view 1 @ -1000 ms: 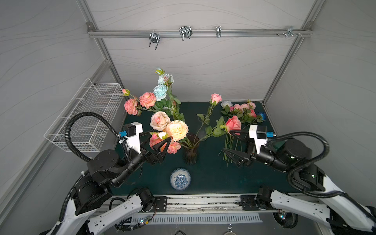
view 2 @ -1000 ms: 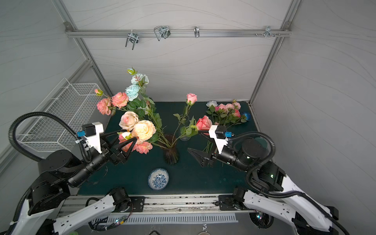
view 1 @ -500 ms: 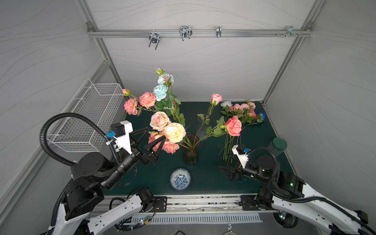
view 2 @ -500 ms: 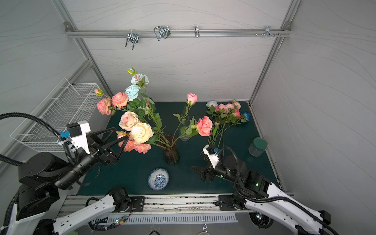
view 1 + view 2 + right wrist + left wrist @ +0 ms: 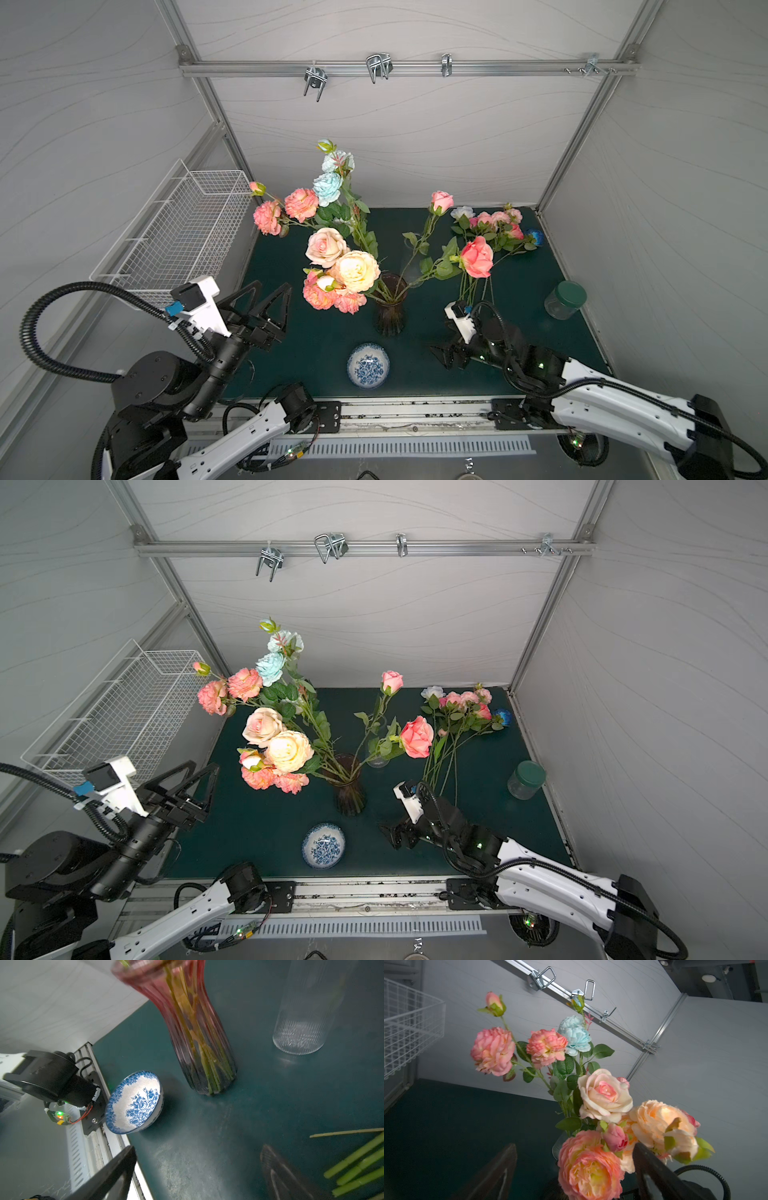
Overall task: Arrange flowers in a vase
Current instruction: Move the vase to the middle-left of the table.
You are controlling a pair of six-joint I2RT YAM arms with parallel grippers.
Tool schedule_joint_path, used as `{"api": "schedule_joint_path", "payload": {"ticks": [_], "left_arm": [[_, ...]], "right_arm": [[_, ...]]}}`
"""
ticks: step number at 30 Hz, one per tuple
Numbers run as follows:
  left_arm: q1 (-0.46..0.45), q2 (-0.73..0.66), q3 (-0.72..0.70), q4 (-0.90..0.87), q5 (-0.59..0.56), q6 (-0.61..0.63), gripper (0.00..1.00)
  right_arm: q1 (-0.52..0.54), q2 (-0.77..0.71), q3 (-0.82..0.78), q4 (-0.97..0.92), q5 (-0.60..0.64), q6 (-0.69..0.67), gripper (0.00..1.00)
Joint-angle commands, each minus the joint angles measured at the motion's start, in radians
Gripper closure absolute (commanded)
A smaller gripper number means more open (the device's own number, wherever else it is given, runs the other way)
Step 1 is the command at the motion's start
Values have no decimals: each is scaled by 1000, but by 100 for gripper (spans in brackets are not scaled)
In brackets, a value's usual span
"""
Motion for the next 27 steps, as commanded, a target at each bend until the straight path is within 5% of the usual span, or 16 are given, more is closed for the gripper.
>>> {"api": "schedule_joint_path", "payload": {"ticks": [1,14,21,27], "left_arm": [[-4,-61,-24,-73,-161,-119,21],[-4,-72,-219,-216,-103,-333,48],[-4,-87,-394,-307,-46,-466,67],[-2,-71,-655,-72,76,-516,68]], "right_arm": [[-36,95,-35,235,-51,14,5],[-54,541,-27,619,-112,3,4],[-94,691,-24,755,-158,26,14],[-96,723,-31,775,-164,31,16]]}}
